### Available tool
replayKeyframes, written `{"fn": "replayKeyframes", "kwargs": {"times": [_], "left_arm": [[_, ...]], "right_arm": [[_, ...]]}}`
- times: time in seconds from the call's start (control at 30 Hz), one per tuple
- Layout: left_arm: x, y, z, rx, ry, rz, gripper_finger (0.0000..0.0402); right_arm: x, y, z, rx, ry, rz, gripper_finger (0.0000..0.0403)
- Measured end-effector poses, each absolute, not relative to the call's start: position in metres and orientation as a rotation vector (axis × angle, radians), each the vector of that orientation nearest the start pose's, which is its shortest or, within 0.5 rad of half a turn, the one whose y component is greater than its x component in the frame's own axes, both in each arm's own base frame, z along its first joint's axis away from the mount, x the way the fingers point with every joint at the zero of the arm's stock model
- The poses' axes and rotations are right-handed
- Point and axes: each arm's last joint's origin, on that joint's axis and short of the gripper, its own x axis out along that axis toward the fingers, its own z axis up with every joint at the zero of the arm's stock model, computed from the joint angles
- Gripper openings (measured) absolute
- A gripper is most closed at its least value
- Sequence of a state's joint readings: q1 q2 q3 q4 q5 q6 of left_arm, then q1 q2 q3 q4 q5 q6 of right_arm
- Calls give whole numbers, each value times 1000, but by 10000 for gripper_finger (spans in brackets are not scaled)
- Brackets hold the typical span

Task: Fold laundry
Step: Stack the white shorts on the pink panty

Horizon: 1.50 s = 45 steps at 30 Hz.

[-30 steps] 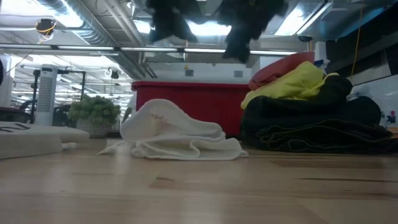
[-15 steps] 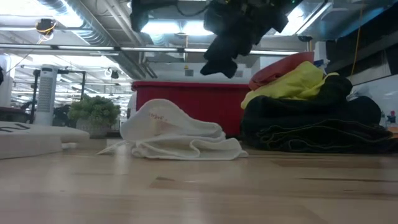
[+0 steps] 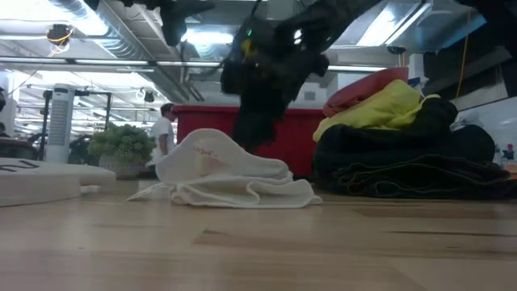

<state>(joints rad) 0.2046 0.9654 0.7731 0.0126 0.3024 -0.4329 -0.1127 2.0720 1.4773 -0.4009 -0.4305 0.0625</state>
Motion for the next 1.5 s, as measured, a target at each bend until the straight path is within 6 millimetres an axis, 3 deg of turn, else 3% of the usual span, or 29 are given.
{"fn": "replayKeyframes", "kwargs": {"times": [0.23, 0.47, 0.57, 0.73, 0.87, 0.97, 1.17, 1.5], "left_arm": [[209, 35, 314, -492, 235, -148, 168], [207, 39, 315, -479, 231, -131, 168], [204, 42, 313, -476, 248, -113, 168], [199, 47, 312, -474, 270, -77, 168], [191, 50, 315, -453, 259, -58, 168], [185, 51, 318, -444, 246, -42, 168], [169, 53, 320, -423, 253, 11, 168], [161, 55, 313, -383, 336, 102, 168]], "right_arm": [[437, -35, 130, 385, 1109, 330, 195], [438, -27, 124, 408, 1120, 401, 190], [438, -26, 123, 461, 1120, 430, 151], [437, -19, 123, 505, 1115, 511, 18], [438, -18, 125, 566, 1120, 498, 7], [438, -22, 137, 567, 1095, 471, 4], [439, -35, 185, 530, 993, 381, 2], [417, -70, 242, 606, 895, 199, 1]]}}
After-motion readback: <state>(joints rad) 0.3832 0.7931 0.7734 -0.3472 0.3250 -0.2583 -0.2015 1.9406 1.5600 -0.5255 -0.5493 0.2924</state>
